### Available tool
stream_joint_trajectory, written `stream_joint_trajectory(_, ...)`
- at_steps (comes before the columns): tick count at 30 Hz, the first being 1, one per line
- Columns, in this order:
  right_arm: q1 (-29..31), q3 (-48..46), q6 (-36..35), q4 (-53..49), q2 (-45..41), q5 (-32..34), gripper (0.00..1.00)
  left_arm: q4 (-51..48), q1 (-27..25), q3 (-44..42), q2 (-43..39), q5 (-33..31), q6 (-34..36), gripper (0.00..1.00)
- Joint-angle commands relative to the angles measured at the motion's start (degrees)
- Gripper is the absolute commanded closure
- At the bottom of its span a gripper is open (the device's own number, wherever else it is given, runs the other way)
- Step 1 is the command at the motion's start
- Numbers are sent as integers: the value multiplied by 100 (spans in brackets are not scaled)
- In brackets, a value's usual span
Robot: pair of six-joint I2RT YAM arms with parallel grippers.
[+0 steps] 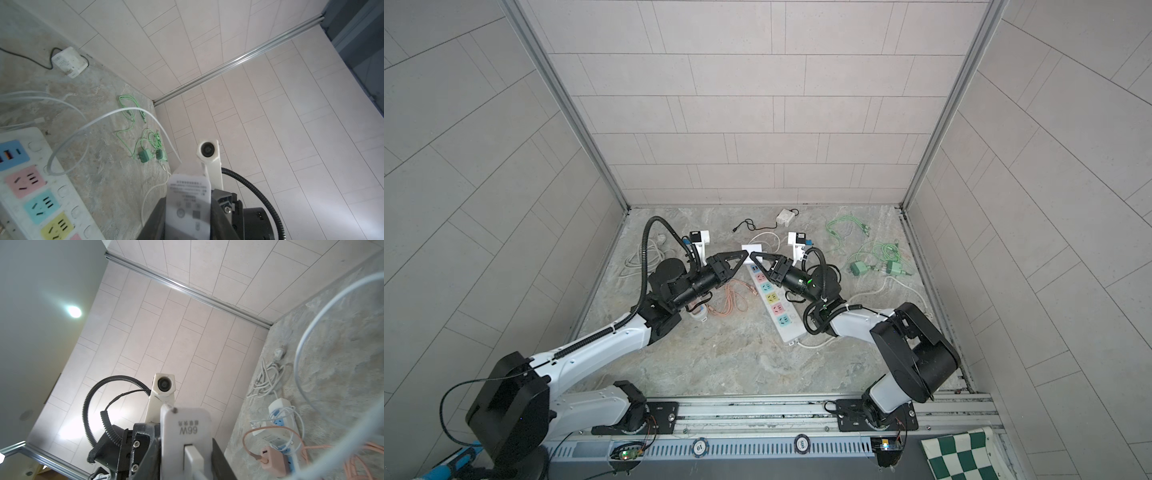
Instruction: Insert the plug
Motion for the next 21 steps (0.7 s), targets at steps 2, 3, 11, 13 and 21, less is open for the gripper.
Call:
stream_joint_trajectory(2, -26, 543, -1583, -2272, -470, -40, 89, -875, 46, -12, -119, 12, 505, 47)
stream_joint_trajectory(3, -42, 647, -1856, -2674, -539, -6, 90, -1038, 97, -1, -212, -58, 596, 46)
stream_joint_trajectory(11, -193, 1892, -4184, -6411, -624, 1018, 90, -2785, 687, 2, -1097, -691, 1466, 41)
stream_joint_trajectory(13, -205, 2134, -4556, -6886, -450, 1290, 90, -3106, 705, 17, -1226, -845, 1672, 40)
stream_joint_trajectory(21, -207, 2988, -5308, -8145, 552, 2082, 91, -3657, 716, -62, -1229, -803, 2167, 40)
